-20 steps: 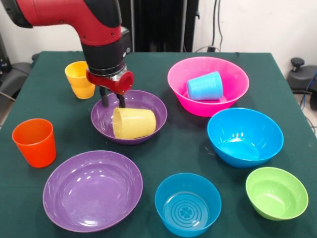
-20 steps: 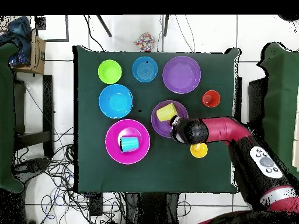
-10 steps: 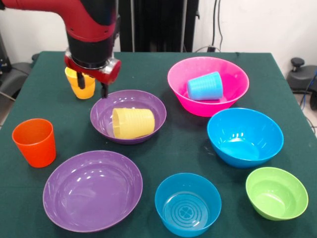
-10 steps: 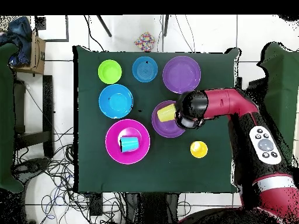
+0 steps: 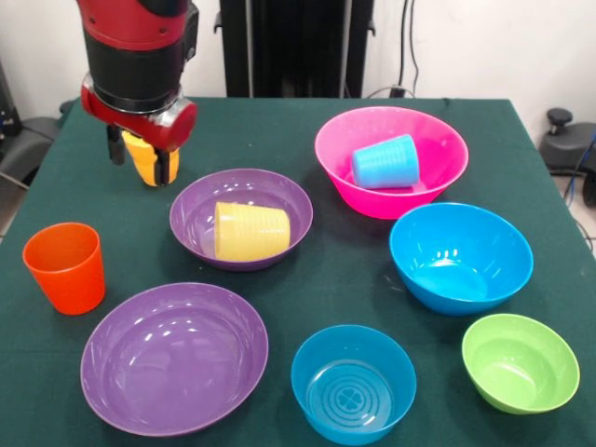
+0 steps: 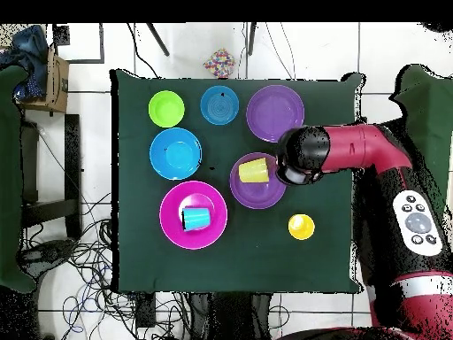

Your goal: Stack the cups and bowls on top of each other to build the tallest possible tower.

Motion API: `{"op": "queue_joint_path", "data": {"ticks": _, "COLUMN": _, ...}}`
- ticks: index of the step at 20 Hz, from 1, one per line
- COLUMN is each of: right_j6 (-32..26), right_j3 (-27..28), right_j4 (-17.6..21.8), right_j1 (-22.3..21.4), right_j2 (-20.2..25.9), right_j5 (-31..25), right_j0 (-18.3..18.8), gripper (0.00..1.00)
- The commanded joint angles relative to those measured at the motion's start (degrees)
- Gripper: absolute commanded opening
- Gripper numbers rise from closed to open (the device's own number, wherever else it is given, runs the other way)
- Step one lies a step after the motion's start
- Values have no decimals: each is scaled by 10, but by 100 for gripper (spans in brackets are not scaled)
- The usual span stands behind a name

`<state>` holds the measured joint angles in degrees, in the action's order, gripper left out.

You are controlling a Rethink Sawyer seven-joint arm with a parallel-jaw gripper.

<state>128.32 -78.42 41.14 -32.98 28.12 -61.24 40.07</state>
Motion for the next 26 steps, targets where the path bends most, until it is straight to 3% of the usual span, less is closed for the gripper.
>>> {"op": "queue_joint_path", "data": {"ticks": 1, "right_j6": -5, "right_j3": 57, "right_j4": -3, "right_j1": 11, "right_j2": 5, "right_j5": 50, "right_j0": -32, "gripper": 100}}
{"op": "queue_joint_path", "data": {"ticks": 4, "right_j6": -23, "right_j3": 115, "right_j4": -31, "right_j1": 46, "right_j2": 12, "right_j5": -25, "right_j0": -48, "gripper": 100}}
{"op": "queue_joint_path", "data": {"ticks": 8, "right_j6": -52, "right_j3": 194, "right_j4": -32, "right_j1": 78, "right_j2": 11, "right_j5": -90, "right_j0": -73, "gripper": 100}}
{"op": "queue_joint_path", "data": {"ticks": 13, "right_j6": -73, "right_j3": 233, "right_j4": -48, "right_j1": 104, "right_j2": 13, "right_j5": -95, "right_j0": -71, "gripper": 100}}
{"op": "queue_joint_path", "data": {"ticks": 14, "right_j6": -64, "right_j3": 227, "right_j4": -54, "right_j1": 104, "right_j2": 11, "right_j5": -89, "right_j0": -70, "gripper": 100}}
{"op": "queue_joint_path", "data": {"ticks": 18, "right_j6": 60, "right_j3": 161, "right_j4": -119, "right_j1": 83, "right_j2": -15, "right_j5": -59, "right_j0": -80, "gripper": 100}}
{"op": "queue_joint_path", "data": {"ticks": 26, "right_j6": 96, "right_j3": 146, "right_j4": -177, "right_j1": 74, "right_j2": -49, "right_j5": -79, "right_j0": -107, "gripper": 100}}
